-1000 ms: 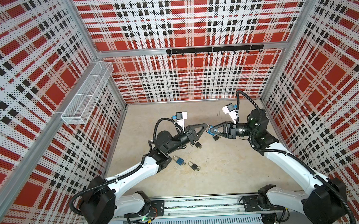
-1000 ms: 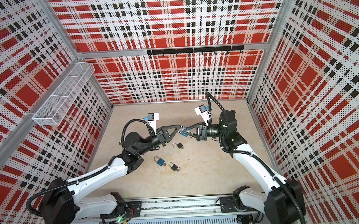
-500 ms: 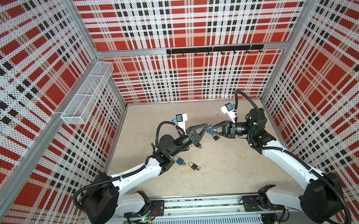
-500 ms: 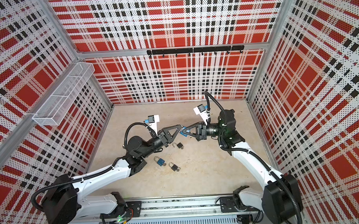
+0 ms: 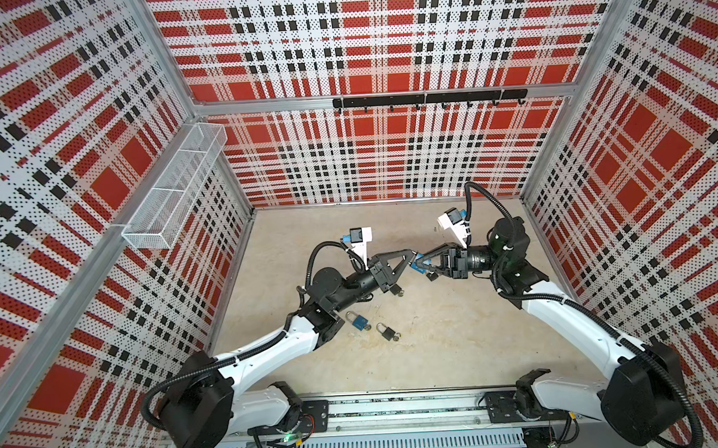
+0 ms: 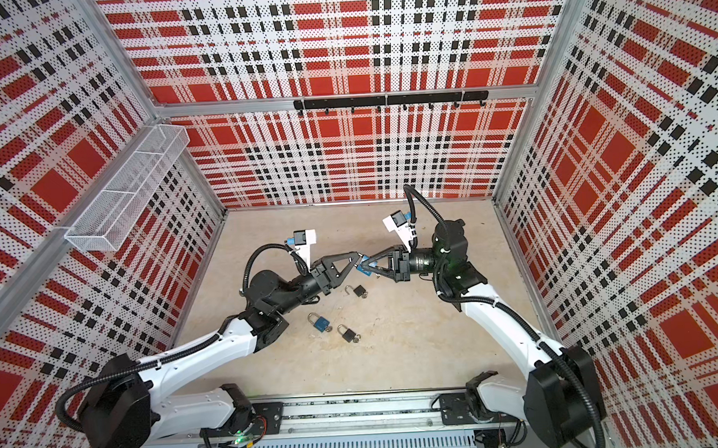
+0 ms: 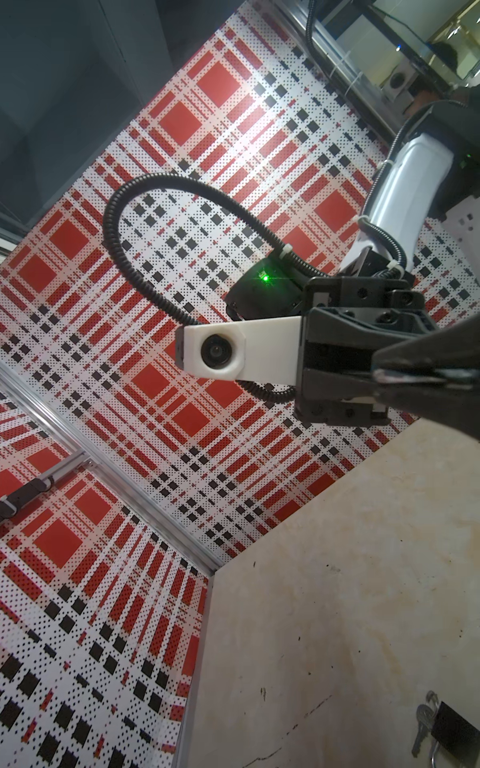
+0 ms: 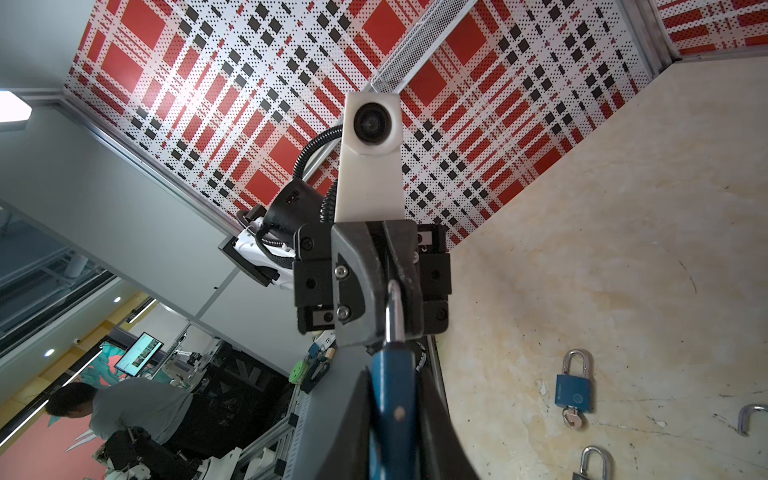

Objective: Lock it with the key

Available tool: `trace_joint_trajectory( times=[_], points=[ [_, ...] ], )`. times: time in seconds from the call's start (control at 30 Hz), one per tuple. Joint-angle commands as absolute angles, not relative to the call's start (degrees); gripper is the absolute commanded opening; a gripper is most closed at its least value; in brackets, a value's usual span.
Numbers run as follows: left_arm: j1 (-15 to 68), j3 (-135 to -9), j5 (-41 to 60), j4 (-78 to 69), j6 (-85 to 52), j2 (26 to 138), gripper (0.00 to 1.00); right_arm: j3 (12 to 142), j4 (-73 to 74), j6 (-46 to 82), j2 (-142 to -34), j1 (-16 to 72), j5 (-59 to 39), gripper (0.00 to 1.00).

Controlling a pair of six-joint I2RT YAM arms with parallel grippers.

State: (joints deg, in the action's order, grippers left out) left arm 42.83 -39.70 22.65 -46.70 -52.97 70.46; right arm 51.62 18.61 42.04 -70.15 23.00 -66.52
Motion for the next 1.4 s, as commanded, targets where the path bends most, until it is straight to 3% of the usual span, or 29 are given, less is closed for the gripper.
trace_joint_trajectory(
  times=[0.0,0.17,0.63,0.73,0.83,1.1,1.13,1.17,1.2,1.3,1.37],
  points=[
    [43.6,-40.6,32.9,-41.0,-54.9,69.9,0.02,52.4,21.7,38.8,-68.7,24.1,-61.4,0.00],
    [43.1,-41.0,32.9,-41.0,-55.5,69.1,0.11,52.7,21.5,38.7,-68.7,24.4,-61.6,0.00],
    [42.9,-41.0,33.1,-42.1,-56.4,69.5,0.14,53.2,21.4,38.7,-69.1,25.0,-61.3,0.00],
    [42.9,-40.8,33.1,-42.4,-56.5,69.6,0.10,53.6,21.4,38.6,-69.3,25.1,-61.3,0.00],
    [42.9,-40.8,33.0,-42.6,-56.5,69.7,0.00,53.6,21.3,38.6,-69.3,25.2,-61.3,0.00],
    [41.6,-38.7,29.9,-43.5,-56.8,68.4,0.00,52.8,21.8,38.8,-69.2,25.3,-60.5,0.00],
    [41.2,-38.3,29.1,-43.6,-56.8,68.0,0.00,52.6,21.9,38.6,-69.0,25.3,-60.5,0.03],
    [40.8,-38.0,28.3,-43.7,-56.8,67.6,0.00,52.3,22.1,38.7,-68.8,25.3,-60.6,0.21],
    [40.2,-37.8,27.7,-43.7,-56.6,67.0,0.00,51.9,22.5,38.8,-68.5,25.2,-60.3,0.32],
    [38.4,-37.5,25.9,-43.7,-56.5,65.8,0.00,50.8,22.5,38.8,-67.1,24.7,-59.5,0.50],
    [37.2,-37.7,25.5,-43.7,-56.5,65.1,0.00,50.1,23.0,39.5,-66.1,24.0,-59.5,0.55]
  ],
)
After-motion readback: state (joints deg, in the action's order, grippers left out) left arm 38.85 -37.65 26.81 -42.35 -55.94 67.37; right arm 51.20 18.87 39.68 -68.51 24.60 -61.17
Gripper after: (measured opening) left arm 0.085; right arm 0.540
